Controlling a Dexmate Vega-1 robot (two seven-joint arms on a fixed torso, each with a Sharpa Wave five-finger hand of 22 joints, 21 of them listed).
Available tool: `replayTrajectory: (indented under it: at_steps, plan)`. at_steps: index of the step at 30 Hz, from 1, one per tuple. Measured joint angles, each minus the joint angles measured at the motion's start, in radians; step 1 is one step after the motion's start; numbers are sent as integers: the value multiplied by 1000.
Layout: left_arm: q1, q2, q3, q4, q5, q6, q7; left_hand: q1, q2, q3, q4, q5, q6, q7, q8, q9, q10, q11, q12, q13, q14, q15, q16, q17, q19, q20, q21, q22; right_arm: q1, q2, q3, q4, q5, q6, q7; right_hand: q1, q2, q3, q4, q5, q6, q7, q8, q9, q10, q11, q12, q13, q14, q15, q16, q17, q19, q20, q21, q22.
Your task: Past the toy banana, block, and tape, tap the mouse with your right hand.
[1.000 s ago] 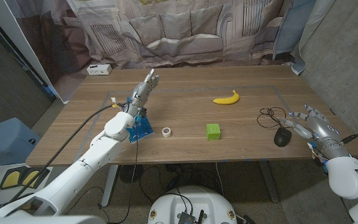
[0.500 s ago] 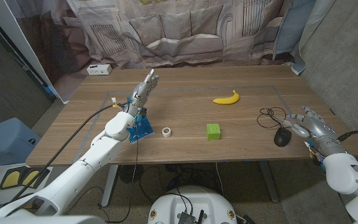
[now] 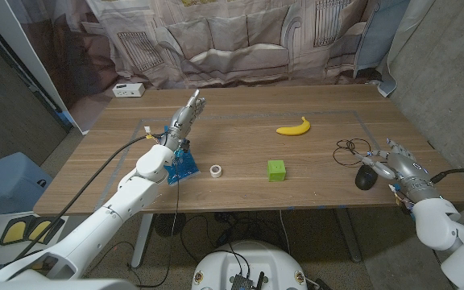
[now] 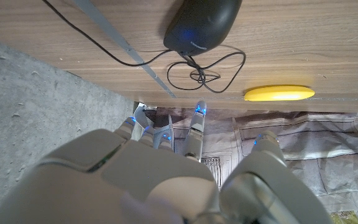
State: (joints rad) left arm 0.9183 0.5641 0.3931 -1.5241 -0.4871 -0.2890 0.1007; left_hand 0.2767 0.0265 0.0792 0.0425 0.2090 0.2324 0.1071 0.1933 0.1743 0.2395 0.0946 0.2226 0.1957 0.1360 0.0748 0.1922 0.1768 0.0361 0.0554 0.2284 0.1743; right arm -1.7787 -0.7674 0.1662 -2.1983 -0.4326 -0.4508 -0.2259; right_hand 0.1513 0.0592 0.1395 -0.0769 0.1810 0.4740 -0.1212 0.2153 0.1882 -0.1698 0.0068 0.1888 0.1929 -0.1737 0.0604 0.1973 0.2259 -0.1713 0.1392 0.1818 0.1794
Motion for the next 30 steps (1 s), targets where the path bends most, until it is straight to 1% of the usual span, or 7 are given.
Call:
replayTrajectory:
  at_steps: [6, 8, 11, 21, 24, 29, 30]
  plan:
    - [2, 2, -1, 0, -1, 0, 0, 0, 0, 0, 0, 0, 0, 0, 0, 0, 0, 0, 0, 0, 0, 0, 0, 0, 0, 0, 0, 0, 8, -18, -18, 6, 12, -24, -14, -4, -4, 0, 0, 0, 16, 1, 0, 0, 0, 0, 4, 0, 0, 0, 0, 0, 0, 0, 0, 0]
    - [3, 3, -1, 0, -1, 0, 0, 5, 5, 0, 0, 0, 0, 0, 0, 0, 0, 0, 0, 0, 0, 0, 0, 0, 0, 0, -2, 0, 12, -25, -24, 8, 15, -29, -17, -4, -4, 0, 0, 0, 17, 3, 8, 0, 0, 0, 4, 0, 0, 0, 0, 0, -6, -6, 0, 0]
    - [6, 6, -3, -3, -2, 0, 0, 5, 5, 0, 0, 0, 4, 4, 0, 0, 0, 0, 0, 0, 0, 0, 0, 0, 0, 0, -7, 0, 16, -34, -33, 11, 21, -39, -23, -9, 2, 0, 0, 0, 21, 7, 8, 0, 0, 0, 4, 0, 0, 0, 0, 0, 0, -11, 0, 0]
    - [14, 12, -7, -14, -2, 4, 8, 5, 5, 0, 0, 0, 5, 5, 0, 0, 0, 0, 0, 0, 0, 0, 0, 0, 0, 0, -8, 0, 33, -65, -62, 22, 35, -61, -35, -9, 2, 0, 0, 0, 21, 6, 8, 0, 0, 0, 8, 0, 0, 0, 8, 0, 0, -11, 8, 0]
    - [19, 16, -10, -22, -2, 8, 10, 5, 5, 0, 0, 0, 5, 5, 0, 0, 0, 0, 0, 0, 0, 0, 0, 0, 0, 0, -8, 0, 38, -74, -69, 26, 46, -76, -40, -9, 2, 0, 0, 0, 26, 1, 8, 0, 0, 0, 8, 0, 0, 0, 8, -3, 0, -11, 8, 0]
    - [19, 16, -10, -22, -2, 10, 11, 5, 5, 0, 0, 0, 5, 5, 0, 0, 0, 0, 0, 0, 0, 0, 0, 0, 4, 4, -8, 0, 46, -86, -81, 33, 46, -76, -40, -9, 2, 0, 0, 0, 32, 7, 8, 0, 0, 0, 8, 0, 0, 0, 8, -3, 0, -11, 12, 0]
    - [23, 20, -12, -30, -2, 10, 11, 5, 5, 0, 0, 0, 5, 5, 0, 0, 0, 0, 0, 0, 0, 0, 0, 0, 4, 4, -8, 0, 47, -88, -84, 35, 69, -95, -54, -9, 2, 0, 0, 3, 32, 7, 8, 0, 0, 0, 8, 0, 0, 0, 8, -3, 0, -11, 15, 0]
